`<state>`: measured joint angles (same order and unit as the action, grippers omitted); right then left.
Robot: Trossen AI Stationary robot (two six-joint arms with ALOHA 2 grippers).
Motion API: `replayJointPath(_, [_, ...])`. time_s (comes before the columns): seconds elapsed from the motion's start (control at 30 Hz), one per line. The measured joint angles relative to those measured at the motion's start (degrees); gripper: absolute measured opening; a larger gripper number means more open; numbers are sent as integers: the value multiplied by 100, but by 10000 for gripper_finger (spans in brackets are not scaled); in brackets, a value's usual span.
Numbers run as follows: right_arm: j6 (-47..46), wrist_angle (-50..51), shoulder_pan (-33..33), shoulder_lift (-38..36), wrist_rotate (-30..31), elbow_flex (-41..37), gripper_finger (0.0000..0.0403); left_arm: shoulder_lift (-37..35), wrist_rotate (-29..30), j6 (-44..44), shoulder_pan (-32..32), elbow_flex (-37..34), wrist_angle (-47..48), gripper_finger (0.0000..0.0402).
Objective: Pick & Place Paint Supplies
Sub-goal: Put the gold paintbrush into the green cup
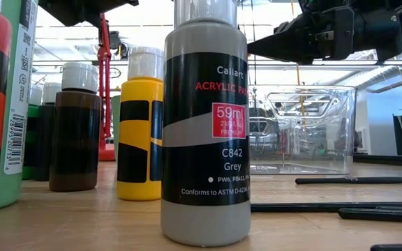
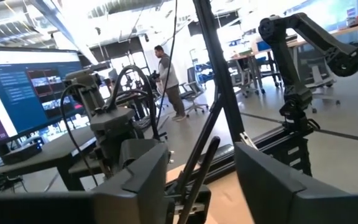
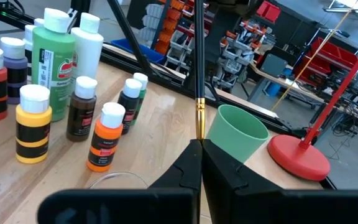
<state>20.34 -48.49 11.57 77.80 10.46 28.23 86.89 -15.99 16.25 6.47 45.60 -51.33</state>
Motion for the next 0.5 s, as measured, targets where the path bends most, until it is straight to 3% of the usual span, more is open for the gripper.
replayJointPath(0.37, [-9, 10, 1, 0, -8, 0, 0, 0, 22, 281, -6, 2, 20, 15])
replayJointPath(0.5, [-9, 23, 2, 0, -7, 0, 0, -48, 59, 461, -10, 4, 42, 10])
